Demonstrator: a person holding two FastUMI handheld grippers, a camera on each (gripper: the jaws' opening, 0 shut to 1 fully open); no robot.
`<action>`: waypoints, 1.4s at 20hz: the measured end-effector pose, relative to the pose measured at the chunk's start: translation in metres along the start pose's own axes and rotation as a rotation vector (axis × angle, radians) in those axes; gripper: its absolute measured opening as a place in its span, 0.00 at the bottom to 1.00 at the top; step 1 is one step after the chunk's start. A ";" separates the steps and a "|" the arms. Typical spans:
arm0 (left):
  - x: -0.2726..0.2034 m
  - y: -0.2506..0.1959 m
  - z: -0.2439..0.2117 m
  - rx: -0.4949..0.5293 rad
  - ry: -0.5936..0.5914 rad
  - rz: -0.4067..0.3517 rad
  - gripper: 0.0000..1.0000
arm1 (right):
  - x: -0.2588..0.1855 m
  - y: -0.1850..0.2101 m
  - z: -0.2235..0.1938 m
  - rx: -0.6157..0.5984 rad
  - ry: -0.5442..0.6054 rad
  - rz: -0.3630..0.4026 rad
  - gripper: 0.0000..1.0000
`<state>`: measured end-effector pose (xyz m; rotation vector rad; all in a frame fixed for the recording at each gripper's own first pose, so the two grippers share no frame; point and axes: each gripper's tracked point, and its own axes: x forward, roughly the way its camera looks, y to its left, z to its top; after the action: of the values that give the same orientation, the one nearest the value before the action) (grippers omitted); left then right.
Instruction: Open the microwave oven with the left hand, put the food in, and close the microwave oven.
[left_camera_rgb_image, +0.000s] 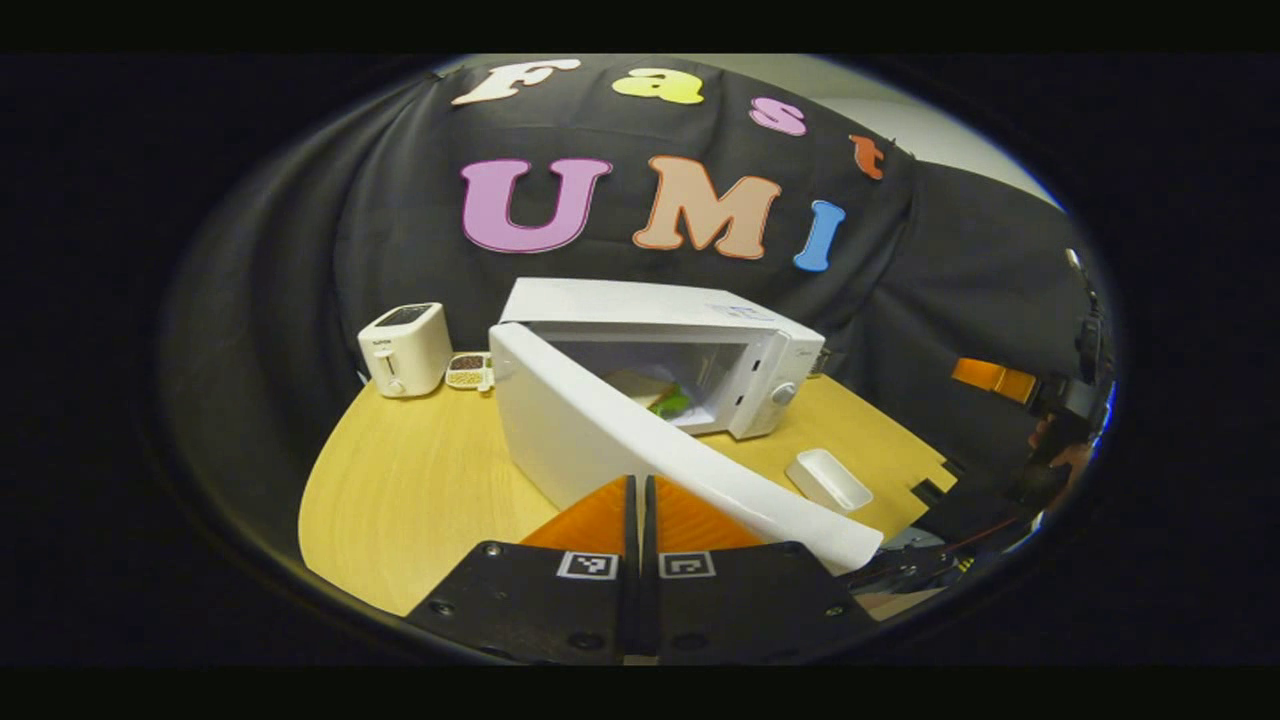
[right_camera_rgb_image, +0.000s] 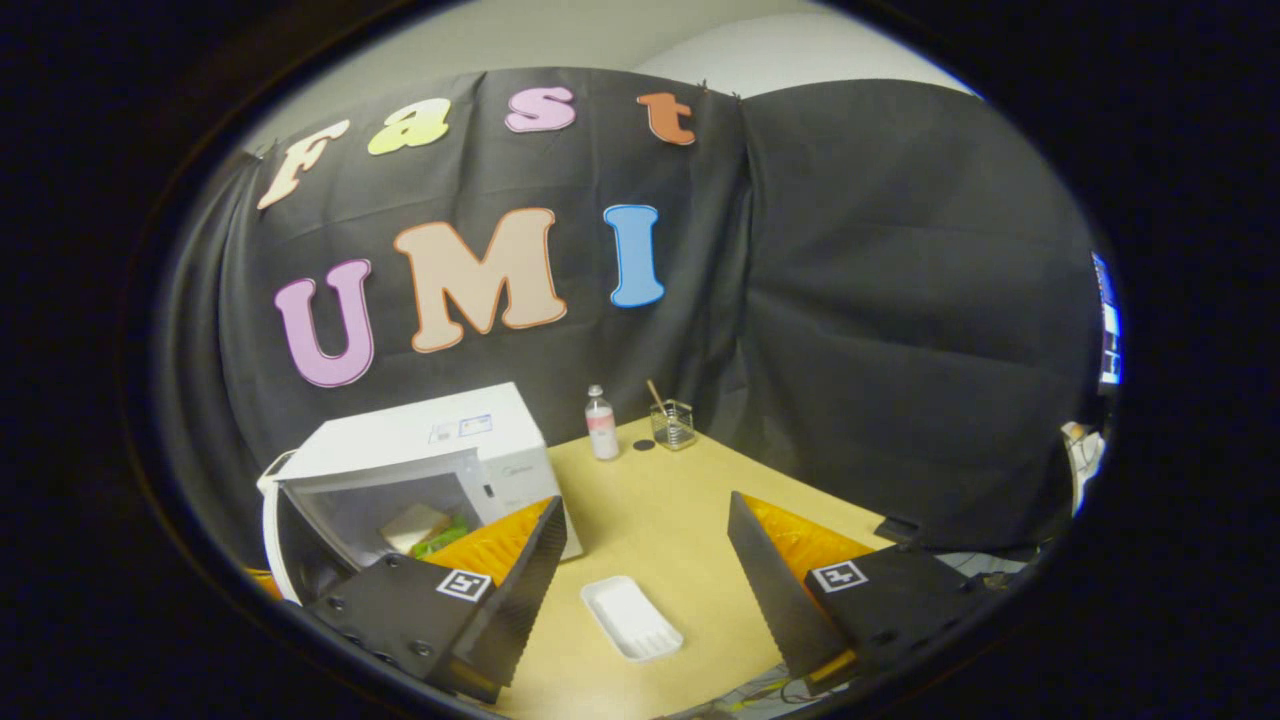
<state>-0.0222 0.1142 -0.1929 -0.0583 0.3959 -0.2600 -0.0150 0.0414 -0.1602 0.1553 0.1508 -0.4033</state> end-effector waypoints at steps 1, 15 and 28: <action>0.004 -0.008 0.001 0.000 0.002 0.004 0.01 | 0.005 -0.003 0.001 0.005 0.008 0.012 0.91; 0.087 -0.093 0.026 -0.046 -0.064 0.106 0.01 | 0.057 -0.019 -0.009 -0.017 0.094 0.226 0.92; 0.133 -0.113 0.041 -0.022 -0.078 0.115 0.01 | 0.061 -0.060 -0.011 0.039 0.096 0.219 0.92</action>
<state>0.0851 -0.0295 -0.1932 -0.0672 0.3235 -0.1394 0.0152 -0.0342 -0.1887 0.2271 0.2181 -0.1805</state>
